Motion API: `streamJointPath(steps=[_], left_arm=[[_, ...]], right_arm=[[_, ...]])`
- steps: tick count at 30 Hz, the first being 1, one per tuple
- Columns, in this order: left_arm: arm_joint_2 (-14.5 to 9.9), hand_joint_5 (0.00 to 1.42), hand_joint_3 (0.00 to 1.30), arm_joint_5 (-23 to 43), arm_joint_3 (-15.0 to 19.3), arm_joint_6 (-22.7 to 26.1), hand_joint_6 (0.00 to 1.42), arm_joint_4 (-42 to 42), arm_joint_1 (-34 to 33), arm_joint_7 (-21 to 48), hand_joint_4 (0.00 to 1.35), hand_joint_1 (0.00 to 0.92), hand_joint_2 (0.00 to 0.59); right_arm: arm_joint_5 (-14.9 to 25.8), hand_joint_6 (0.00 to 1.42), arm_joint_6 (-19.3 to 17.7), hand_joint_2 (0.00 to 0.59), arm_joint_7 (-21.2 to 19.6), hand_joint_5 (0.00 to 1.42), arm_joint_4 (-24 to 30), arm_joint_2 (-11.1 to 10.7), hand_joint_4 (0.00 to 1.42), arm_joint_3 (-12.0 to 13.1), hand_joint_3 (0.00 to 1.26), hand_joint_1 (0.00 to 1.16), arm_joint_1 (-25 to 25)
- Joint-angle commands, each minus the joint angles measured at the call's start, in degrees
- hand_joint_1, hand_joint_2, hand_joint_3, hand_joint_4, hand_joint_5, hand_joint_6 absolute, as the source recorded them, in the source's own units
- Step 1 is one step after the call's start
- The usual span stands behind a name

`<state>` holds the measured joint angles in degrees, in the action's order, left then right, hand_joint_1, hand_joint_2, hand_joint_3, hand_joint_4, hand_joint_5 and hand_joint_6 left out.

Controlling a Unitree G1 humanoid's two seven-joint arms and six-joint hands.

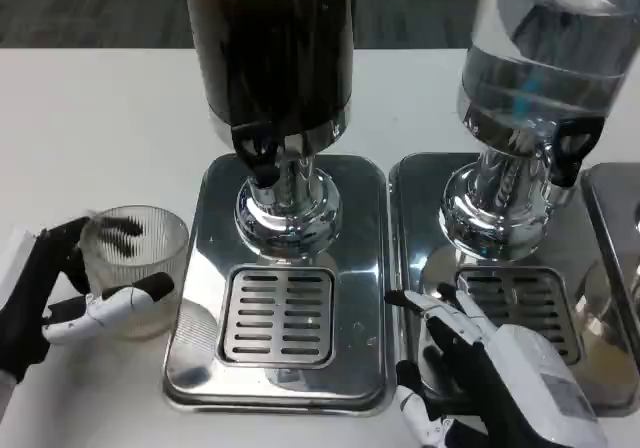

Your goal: Grasp the cup under the faucet to collect the drink, then remove the cup.

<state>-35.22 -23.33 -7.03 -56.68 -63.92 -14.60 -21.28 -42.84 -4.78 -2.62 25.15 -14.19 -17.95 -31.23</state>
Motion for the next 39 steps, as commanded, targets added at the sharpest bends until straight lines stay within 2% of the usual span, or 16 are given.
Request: streamJointPath(steps=[1,8,21,39], left_arm=[[-1.0,0.83,0.54,0.8,2.3,-3.2,0.88,2.8,1.3,-1.6,0.55,0.335,0.17],[-0.1,0.83,0.54,1.1,3.5,-4.6,0.89,5.1,1.6,0.2,0.55,0.333,0.169],[4.6,0.84,0.55,-1.2,-0.2,-3.5,0.89,3.6,-2.5,3.9,0.55,0.34,0.167],[8.4,0.84,0.55,-3.8,-4.3,-1.2,0.89,-0.9,-8.1,4.2,0.55,0.341,0.167]], right_arm=[[0.6,0.1,-0.1,0.548,-0.1,0.03,0.7,-0.1,0.14,0.4,0.18,0.55,-0.2],[0.9,0.1,-0.2,0.547,-0.1,0.04,0.9,-0.1,0.14,0.5,0.18,0.56,-0.1],[0.5,0.11,0.0,0.546,-0.8,0.04,2.3,0.5,0.14,0.8,0.18,0.57,-1.9],[0.4,0.11,0.2,0.553,-0.5,0.04,4.1,1.1,0.15,1.5,0.18,0.57,-2.9]])
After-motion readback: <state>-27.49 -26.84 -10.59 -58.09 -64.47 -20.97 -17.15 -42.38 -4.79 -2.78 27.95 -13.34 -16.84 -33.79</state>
